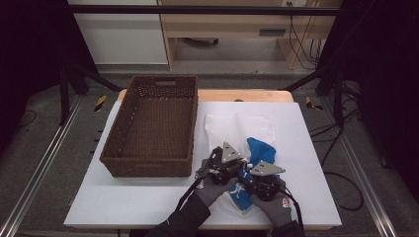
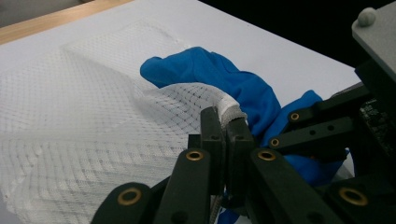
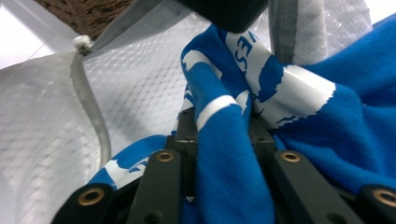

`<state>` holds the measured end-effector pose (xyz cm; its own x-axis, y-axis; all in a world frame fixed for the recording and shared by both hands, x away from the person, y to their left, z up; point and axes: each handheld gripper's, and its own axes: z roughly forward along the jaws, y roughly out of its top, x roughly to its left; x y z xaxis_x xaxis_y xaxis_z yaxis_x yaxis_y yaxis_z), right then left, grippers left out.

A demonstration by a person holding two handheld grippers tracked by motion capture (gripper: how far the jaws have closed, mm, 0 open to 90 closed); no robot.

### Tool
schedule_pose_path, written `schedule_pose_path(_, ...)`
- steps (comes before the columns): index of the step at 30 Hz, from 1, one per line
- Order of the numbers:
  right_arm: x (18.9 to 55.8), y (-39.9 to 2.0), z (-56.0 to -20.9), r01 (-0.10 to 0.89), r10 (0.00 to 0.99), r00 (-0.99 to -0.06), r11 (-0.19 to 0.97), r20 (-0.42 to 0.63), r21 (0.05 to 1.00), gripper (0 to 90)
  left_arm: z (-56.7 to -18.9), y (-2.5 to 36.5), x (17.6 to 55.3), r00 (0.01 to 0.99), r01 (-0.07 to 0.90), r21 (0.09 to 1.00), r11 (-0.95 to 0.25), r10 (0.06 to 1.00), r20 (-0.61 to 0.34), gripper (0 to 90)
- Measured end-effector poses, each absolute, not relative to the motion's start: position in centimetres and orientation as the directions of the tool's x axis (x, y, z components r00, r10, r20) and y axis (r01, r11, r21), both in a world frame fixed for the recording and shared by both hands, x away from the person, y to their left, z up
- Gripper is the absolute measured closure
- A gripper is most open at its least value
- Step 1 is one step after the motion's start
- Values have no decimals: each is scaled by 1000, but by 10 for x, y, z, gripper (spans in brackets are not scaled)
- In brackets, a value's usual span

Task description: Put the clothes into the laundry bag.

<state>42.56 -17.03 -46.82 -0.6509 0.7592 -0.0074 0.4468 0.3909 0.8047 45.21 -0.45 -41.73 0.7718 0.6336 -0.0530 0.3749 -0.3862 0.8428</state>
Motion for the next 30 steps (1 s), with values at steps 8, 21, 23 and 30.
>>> schedule_pose_path(8,411,-189,-451,392,723,-688,294,65,872,431,-421,5,456,764,389,845,-368,641,-73,883)
schedule_pose_path(21,445,-238,-457,450,871,-489,204,49,869,351,-422,7,453,769,377,848,-373,636,-63,883)
schedule_pose_path(23,452,-234,-465,482,858,-508,213,73,850,419,-423,6,454,769,378,846,-376,636,-61,883)
schedule_pose_path(30,442,-236,-456,462,809,-576,204,117,863,843,-423,8,457,762,392,845,-365,644,-75,883)
